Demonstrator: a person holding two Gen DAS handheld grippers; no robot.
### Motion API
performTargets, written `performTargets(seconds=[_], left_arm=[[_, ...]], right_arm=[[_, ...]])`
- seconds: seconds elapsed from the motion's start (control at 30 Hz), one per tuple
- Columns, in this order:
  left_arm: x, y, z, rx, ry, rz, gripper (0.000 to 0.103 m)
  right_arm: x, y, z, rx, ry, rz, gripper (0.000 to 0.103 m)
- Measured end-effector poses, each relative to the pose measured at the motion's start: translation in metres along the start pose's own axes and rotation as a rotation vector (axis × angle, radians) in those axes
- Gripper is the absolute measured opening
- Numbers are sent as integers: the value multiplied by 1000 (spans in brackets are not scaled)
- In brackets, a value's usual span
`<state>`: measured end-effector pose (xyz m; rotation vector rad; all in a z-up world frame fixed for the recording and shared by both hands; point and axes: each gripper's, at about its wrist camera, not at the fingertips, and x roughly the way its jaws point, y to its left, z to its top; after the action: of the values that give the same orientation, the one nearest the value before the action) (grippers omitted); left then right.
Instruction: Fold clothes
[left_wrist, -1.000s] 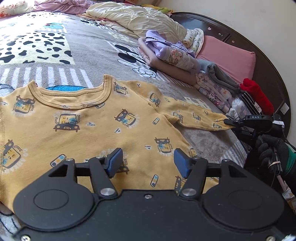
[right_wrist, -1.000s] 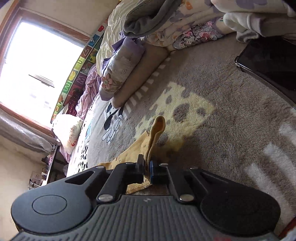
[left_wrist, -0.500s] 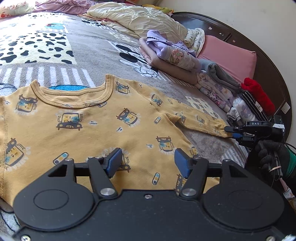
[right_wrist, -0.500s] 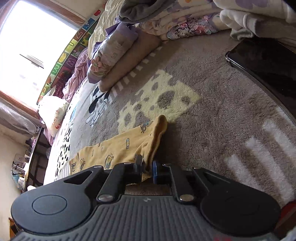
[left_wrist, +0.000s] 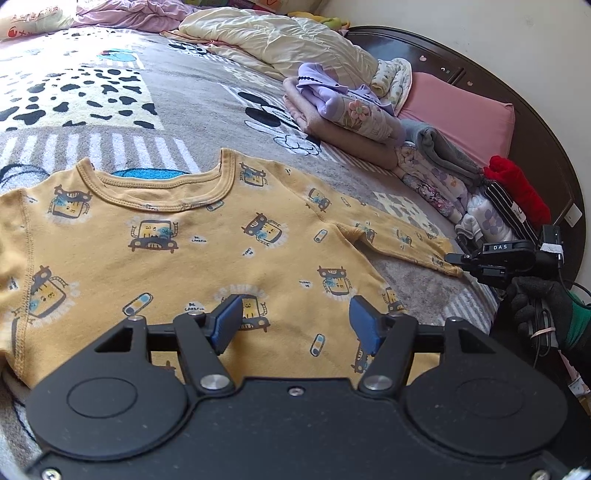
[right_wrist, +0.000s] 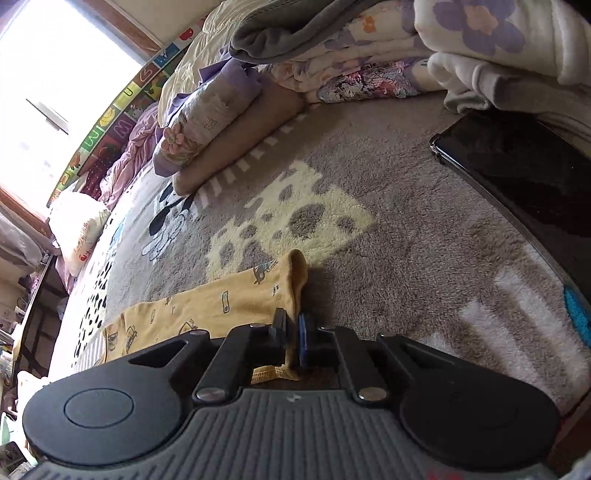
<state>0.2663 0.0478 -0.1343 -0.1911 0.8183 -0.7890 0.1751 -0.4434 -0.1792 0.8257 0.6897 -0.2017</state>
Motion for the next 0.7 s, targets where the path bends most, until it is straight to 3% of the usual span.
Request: performTargets(seconds=[0.1,0.27,0.53,0.6,0.7], left_arm=[[-13,5,-3,-5,-18,6,63],[-51,29,-4,-82,-115,44,63],[-137,101,-16,-358,-383,344,58],[-146,107,-20,-344,-375,377,51],[-152,90,-23,-162,-318,456,51]], right_arm=[[-7,7,-3,-39,-28,-8,15],[-35,38,-15,-197,-169,1,16],[0,107,-50,-435,-60,175,17],[10,123,-64,-480,-26,219,17],[21,145,-87,-546,29,281,21]])
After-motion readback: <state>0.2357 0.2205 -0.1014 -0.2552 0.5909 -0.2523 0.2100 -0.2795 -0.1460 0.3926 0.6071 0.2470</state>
